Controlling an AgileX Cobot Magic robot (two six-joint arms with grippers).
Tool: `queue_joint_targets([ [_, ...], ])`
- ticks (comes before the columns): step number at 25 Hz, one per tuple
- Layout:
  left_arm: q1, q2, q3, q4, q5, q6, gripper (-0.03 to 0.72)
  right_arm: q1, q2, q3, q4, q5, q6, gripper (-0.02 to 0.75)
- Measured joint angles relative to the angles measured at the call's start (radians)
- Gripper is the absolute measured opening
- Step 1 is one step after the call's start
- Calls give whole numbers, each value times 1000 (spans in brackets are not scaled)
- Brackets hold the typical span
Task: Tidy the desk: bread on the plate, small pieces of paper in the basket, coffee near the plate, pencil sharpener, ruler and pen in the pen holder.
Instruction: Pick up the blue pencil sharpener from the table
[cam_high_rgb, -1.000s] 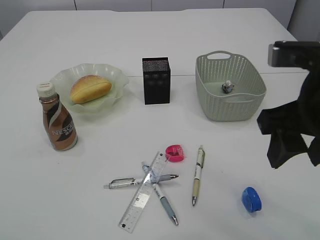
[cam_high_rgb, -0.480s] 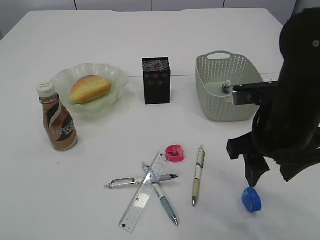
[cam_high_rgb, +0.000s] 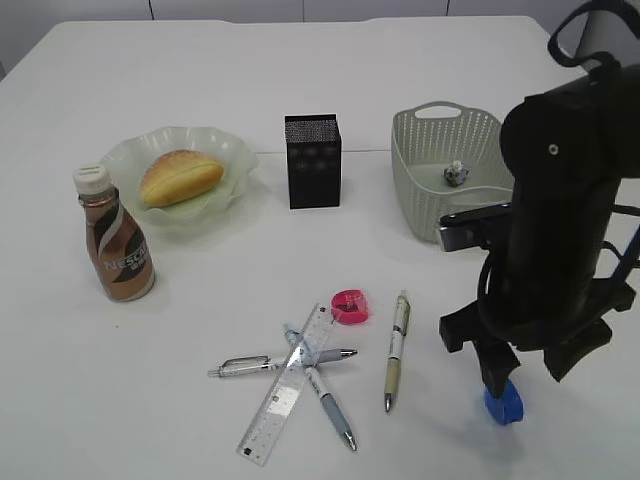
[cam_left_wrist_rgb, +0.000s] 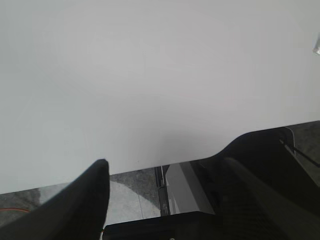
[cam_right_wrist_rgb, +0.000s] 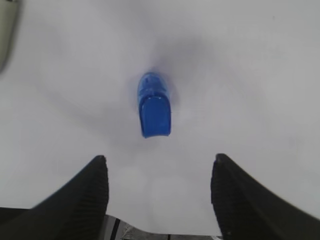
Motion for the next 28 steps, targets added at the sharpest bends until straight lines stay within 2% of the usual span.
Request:
queue_joint_targets([
  [10, 0, 0, 0, -17, 2, 0, 497, 0, 5, 6, -16, -115, -6, 501],
  [18, 0, 0, 0, -17, 2, 0, 497, 0, 9, 96, -21, -186, -6, 501],
  [28, 0, 0, 0, -17, 2, 0, 497, 0, 12, 134, -25, -295, -8, 501],
])
